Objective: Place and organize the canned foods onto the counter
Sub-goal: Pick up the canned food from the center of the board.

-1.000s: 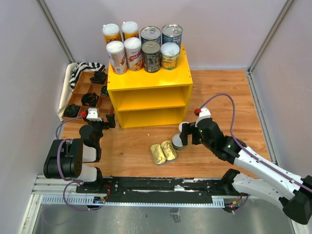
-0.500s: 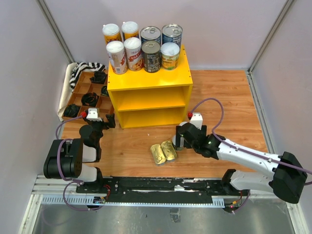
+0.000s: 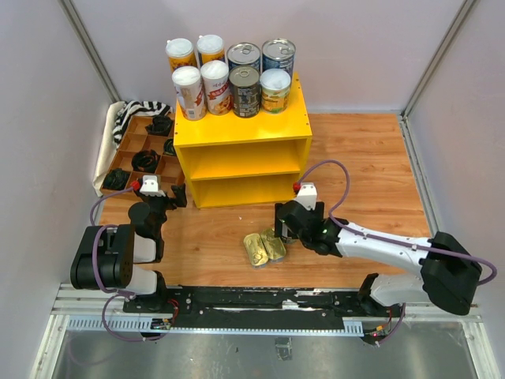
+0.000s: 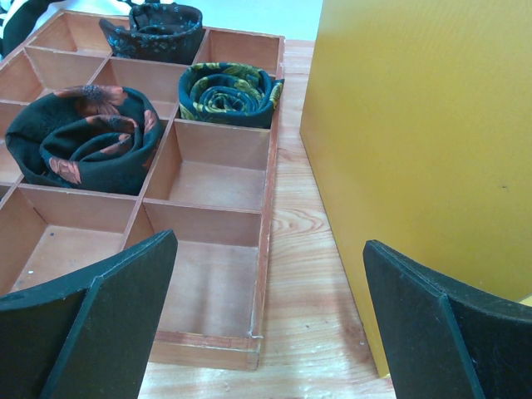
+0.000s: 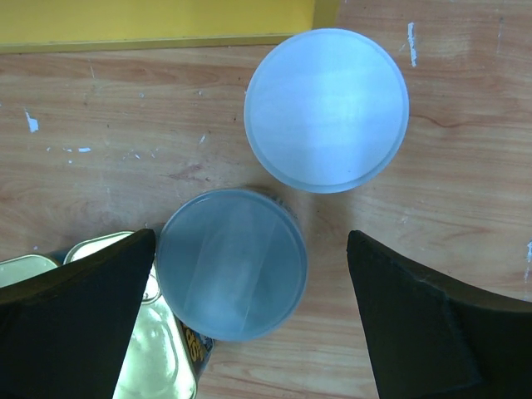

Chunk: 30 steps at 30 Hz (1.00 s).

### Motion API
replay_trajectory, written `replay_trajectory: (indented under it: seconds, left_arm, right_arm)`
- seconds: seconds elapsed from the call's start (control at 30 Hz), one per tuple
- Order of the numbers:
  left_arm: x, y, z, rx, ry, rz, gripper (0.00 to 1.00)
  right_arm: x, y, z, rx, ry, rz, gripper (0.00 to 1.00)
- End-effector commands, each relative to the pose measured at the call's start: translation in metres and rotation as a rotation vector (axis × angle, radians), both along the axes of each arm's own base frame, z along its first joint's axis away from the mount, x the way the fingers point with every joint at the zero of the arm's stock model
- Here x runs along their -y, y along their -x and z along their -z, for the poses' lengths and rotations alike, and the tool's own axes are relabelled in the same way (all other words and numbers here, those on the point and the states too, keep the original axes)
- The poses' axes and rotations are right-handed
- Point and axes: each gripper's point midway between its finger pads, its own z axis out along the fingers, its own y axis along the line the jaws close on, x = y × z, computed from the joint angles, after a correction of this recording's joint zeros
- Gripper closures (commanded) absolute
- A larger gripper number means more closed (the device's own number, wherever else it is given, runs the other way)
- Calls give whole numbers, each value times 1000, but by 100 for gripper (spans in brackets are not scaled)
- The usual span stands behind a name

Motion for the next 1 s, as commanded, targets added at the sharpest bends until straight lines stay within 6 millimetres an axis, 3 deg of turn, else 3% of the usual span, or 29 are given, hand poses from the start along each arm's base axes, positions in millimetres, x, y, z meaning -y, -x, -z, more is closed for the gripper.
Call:
replay_trajectory:
  seconds: [0.0, 0.13, 0.27, 0.37, 0.6, 0.73, 0.83, 0.93, 0.97]
  left_arm:
    - [2, -4, -7, 25, -15, 9, 0]
    - [2, -4, -7, 24, -14, 10, 0]
    - [2, -4, -6, 23, -14, 9, 0]
    - [2, -4, -7, 24, -14, 9, 0]
    - [2, -4, -6, 23, -14, 9, 0]
    - [2, -4, -7, 24, -15, 9, 0]
    - [2, -4, -6, 23, -14, 9, 0]
    - [2, -4, -7, 24, -14, 10, 0]
    - [2, -4, -7, 24, -14, 9, 0]
  right_arm:
    - [-5, -4, 8, 3, 41, 17, 2]
    - [7, 1, 19, -32, 100, 35, 1]
    - [23, 5, 22, -23, 110, 65, 15]
    - [33, 5, 17, -1, 118, 78, 22]
    - [64, 1, 1, 62, 143, 98, 27]
    - [64, -5, 3, 75, 133, 53, 29]
    - [51, -10, -1, 88, 134, -21, 26]
    - [44, -10, -5, 82, 141, -76, 0]
    - [43, -8, -6, 81, 137, -95, 1]
